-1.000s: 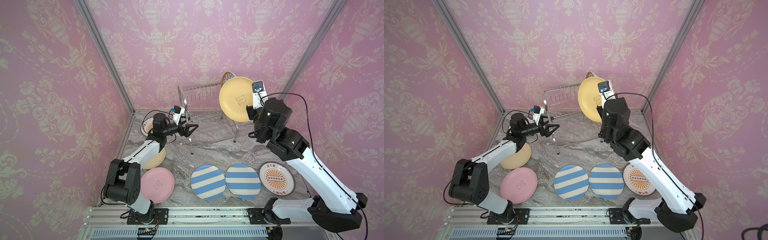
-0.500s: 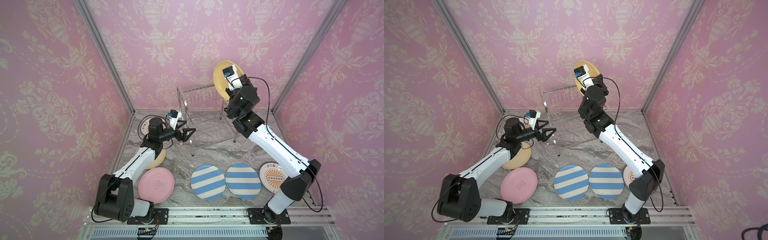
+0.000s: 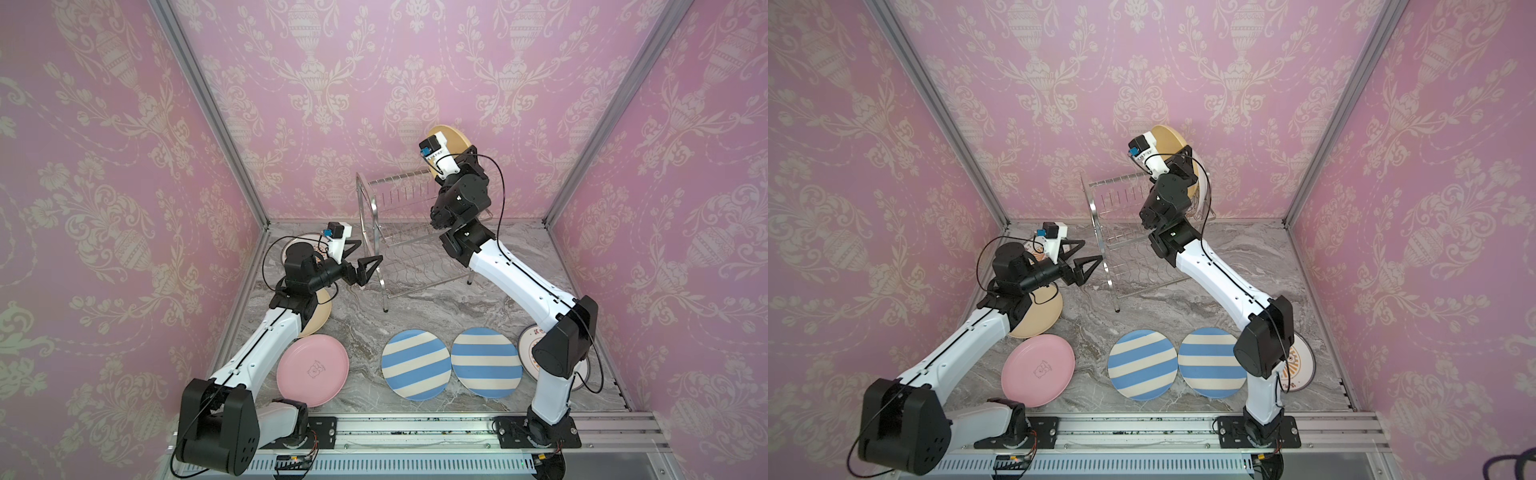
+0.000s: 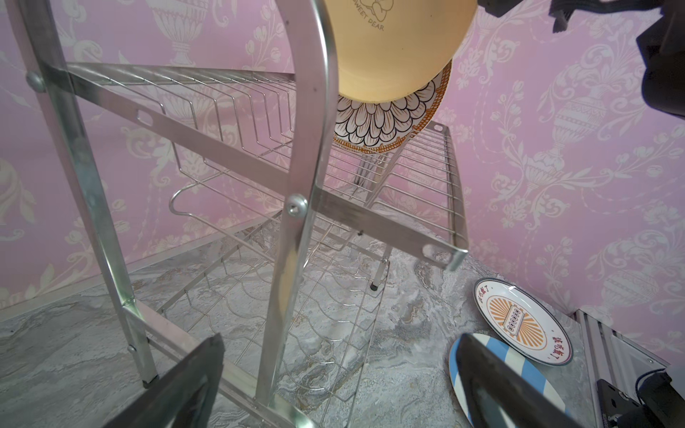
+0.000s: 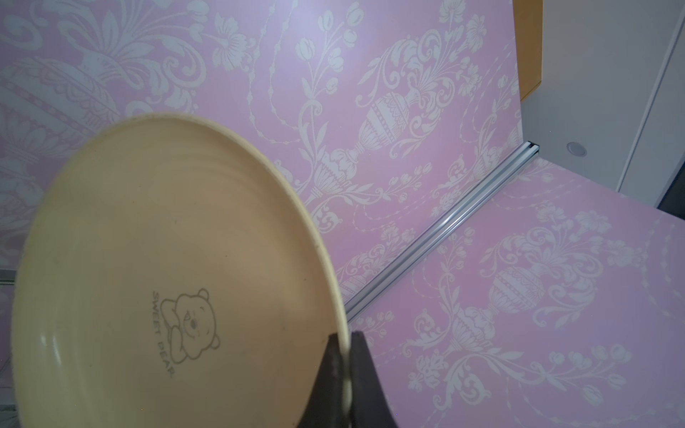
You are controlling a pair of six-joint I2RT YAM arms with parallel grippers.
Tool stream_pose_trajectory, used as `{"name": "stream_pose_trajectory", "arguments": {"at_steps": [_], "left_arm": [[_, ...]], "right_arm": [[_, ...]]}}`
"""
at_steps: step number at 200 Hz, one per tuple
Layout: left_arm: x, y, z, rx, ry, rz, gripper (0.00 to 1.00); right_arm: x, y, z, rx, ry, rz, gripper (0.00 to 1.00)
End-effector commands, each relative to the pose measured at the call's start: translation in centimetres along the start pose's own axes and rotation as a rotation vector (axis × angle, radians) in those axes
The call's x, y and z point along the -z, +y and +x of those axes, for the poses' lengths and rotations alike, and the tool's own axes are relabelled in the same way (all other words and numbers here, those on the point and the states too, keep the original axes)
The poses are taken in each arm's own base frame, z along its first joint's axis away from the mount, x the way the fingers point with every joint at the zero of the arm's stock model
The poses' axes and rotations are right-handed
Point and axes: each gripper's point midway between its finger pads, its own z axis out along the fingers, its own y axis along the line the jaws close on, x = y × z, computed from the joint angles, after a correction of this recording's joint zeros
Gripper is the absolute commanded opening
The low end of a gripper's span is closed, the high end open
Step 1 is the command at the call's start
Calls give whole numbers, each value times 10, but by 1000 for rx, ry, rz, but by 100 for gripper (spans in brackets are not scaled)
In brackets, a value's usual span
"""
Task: Load plates into a dish rack
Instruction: Place the plate on the dish rack.
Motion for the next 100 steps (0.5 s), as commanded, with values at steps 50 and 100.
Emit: {"name": "stream_pose_trajectory", "arguments": {"at_steps": [50, 100], "left_arm": [[13, -1, -1, 14, -33, -6, 99], [21, -3, 1, 18, -48, -15, 99]], "right_arm": [[3, -9, -5, 101, 18, 81, 0], [4, 12, 4, 152, 44, 34, 0]]}}
